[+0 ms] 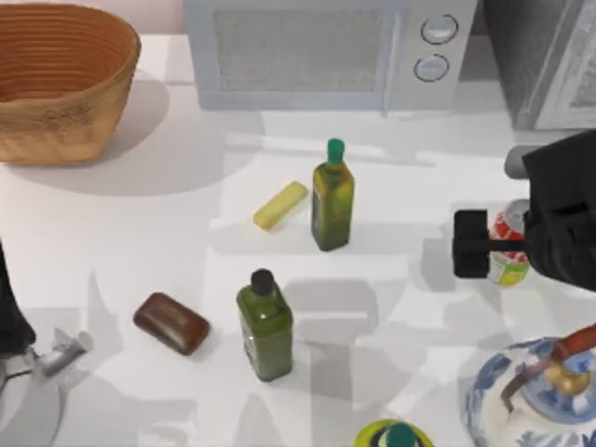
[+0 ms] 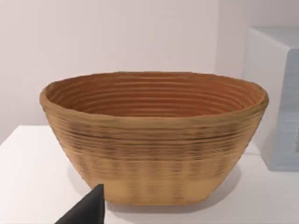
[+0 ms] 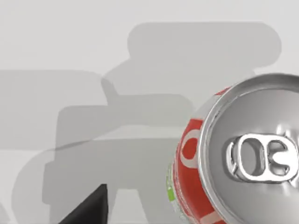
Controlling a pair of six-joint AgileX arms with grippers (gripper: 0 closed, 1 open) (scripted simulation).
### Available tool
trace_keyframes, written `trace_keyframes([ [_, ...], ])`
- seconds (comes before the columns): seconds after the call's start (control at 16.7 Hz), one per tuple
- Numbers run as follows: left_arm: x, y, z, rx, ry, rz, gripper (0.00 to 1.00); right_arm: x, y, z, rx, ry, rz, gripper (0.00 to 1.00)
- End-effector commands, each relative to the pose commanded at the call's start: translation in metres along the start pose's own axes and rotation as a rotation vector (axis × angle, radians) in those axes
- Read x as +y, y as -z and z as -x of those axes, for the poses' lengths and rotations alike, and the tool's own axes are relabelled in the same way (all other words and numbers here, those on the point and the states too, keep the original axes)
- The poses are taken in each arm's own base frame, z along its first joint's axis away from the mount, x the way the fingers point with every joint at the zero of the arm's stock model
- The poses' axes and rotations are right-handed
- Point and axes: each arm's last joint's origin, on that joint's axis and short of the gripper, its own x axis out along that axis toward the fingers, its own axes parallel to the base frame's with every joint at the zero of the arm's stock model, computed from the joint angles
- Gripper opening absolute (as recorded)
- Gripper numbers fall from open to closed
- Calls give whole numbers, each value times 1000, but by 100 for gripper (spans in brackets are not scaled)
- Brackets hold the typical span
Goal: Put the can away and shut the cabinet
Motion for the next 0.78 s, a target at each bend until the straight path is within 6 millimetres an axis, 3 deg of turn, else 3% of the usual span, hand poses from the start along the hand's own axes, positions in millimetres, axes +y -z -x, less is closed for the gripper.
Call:
trace_keyframes([
  [0.42, 0, 0, 0, 0, 0, 0, 100, 0, 2, -48, 3, 1, 1, 100],
  [0.72, 0, 0, 0, 0, 0, 0, 100, -1, 4, -53, 3, 1, 1, 100],
  [0.78, 0, 0, 0, 0, 0, 0, 100, -1, 4, -53, 3, 1, 1, 92],
])
